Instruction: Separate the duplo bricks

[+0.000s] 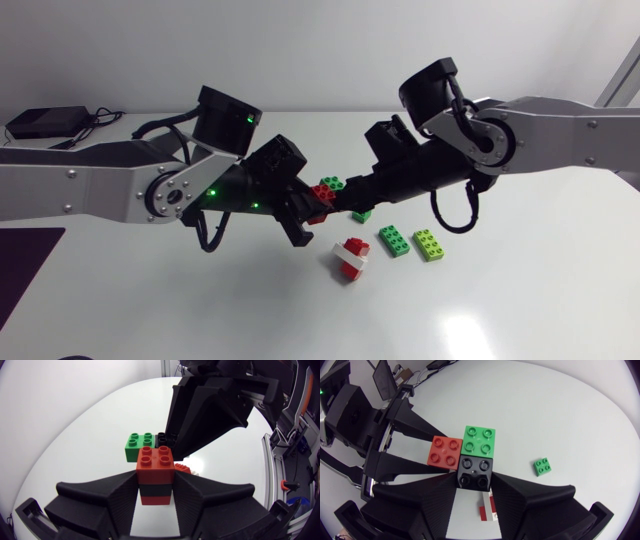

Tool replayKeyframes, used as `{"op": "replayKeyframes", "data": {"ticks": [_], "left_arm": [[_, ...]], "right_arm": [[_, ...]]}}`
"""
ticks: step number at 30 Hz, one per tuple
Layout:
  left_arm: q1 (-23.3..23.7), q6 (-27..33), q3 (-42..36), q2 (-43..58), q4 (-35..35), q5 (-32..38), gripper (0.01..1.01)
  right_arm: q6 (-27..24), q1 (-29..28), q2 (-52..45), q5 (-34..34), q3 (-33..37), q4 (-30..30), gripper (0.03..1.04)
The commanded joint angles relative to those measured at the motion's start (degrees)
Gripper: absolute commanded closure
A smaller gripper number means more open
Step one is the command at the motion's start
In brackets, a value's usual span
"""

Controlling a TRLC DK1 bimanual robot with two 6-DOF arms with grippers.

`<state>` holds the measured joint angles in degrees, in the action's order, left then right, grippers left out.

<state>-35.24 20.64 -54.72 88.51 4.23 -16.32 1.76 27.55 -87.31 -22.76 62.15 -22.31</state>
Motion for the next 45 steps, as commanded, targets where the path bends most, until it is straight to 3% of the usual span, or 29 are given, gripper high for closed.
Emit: {"op": "replayKeyframes", "data": {"ticks": [1,14,21,27,35,45], "left_arm": [[0.2,-1.0,-0.9,-1.1,0.0,-1.4,0.708],[-0.4,0.3,1.6,-3.1,-0.4,-1.3,0.708],[0.7,1.0,2.4,-3.8,-0.4,-1.3,0.708],[2.1,1.4,2.8,-5.4,0.3,-1.3,0.708],[2.5,1.9,3.1,-5.5,0.3,-1.3,0.708],[2.1,1.8,3.5,-5.8,0.3,-1.3,0.708]], "right_arm": [[0.8,0.4,-0.1,-0.1,-1.9,0.8,0.68],[2.7,-4.5,0.5,-9.2,-0.9,-0.3,0.7],[2.3,-7.6,3.6,-9.1,-2.1,-0.5,0.7],[-3.1,-12.0,8.9,3.0,-7.1,-0.4,0.7],[-5.4,-19.1,9.5,16.1,-17.2,6.4,0.7],[-5.4,-26.8,4.2,22.2,-20.4,11.7,0.7]]}}
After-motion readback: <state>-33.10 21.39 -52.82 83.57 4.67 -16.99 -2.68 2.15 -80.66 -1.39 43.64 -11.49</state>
